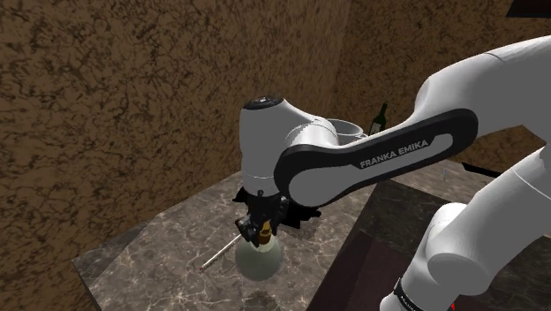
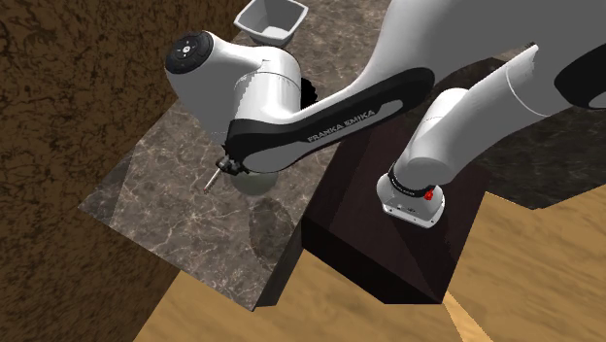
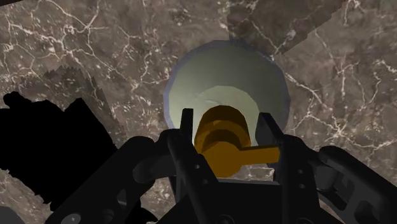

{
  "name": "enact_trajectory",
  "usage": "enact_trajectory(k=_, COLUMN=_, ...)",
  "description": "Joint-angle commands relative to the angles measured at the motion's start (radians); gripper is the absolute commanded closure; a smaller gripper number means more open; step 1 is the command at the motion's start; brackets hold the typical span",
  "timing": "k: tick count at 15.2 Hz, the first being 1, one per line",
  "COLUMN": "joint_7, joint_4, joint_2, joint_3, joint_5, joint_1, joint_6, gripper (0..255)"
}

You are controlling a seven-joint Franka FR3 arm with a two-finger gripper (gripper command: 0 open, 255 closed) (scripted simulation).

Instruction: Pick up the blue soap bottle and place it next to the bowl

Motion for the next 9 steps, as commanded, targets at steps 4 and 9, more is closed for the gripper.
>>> enact_trajectory(k=4, joint_7=-0.012, joint_4=0.05, joint_2=-0.024, joint_3=-0.014, joint_5=0.006, joint_1=0.001, joint_6=-0.072, gripper=255)
enact_trajectory(k=9, joint_7=-0.022, joint_4=0.103, joint_2=-0.042, joint_3=-0.026, joint_5=0.009, joint_1=0.001, joint_6=-0.141, gripper=255)
